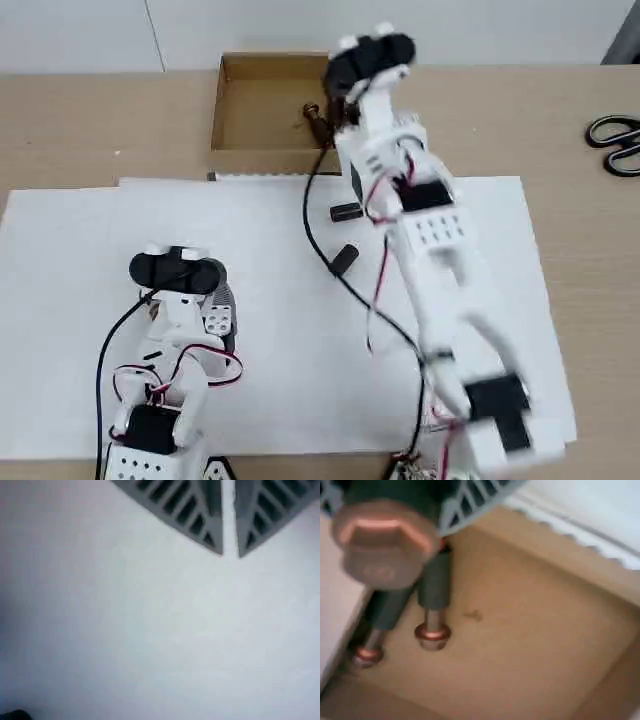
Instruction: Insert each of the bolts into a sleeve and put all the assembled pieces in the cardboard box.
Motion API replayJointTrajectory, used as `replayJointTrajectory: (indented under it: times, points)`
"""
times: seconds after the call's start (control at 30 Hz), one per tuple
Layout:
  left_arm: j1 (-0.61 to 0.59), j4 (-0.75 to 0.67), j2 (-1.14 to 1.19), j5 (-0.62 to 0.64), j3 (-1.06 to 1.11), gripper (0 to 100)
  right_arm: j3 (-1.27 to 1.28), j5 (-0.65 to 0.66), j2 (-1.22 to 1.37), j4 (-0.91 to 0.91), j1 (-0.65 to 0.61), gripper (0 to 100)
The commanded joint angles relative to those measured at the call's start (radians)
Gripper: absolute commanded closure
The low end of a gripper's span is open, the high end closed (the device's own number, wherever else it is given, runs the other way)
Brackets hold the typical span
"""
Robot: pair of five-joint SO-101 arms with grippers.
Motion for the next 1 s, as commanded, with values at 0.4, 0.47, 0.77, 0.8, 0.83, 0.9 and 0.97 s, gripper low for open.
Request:
replayJointTrajectory:
  times: [0.4, 0.47, 0.77, 0.8, 0.83, 0.9, 0.97]
  points:
    - [-0.006, 0.005, -0.009, 0.000, -0.004, 99, -0.509, 0.545, 0.492, -0.143, -0.088, 99.5]
    - [-0.006, 0.005, -0.009, 0.000, -0.004, 99, -0.509, 0.591, 0.509, -0.143, -0.107, 99.5]
    - [-0.052, 0.003, -0.009, -0.005, -0.004, 99, -0.509, 0.669, 0.558, -0.143, -0.139, 93.1]
    - [-0.052, 0.003, -0.009, -0.005, -0.004, 99, -0.509, 0.669, 0.559, -0.143, -0.139, 89.7]
    - [-0.052, 0.003, -0.009, -0.005, -0.004, 99, -0.509, 0.669, 0.559, -0.143, -0.137, 86.2]
    - [-0.052, 0.003, -0.009, -0.005, -0.004, 99, -0.509, 0.667, 0.558, -0.143, -0.137, 80.9]
    - [-0.052, 0.003, -0.009, -0.005, -0.004, 99, -0.509, 0.664, 0.552, -0.143, -0.139, 80.1]
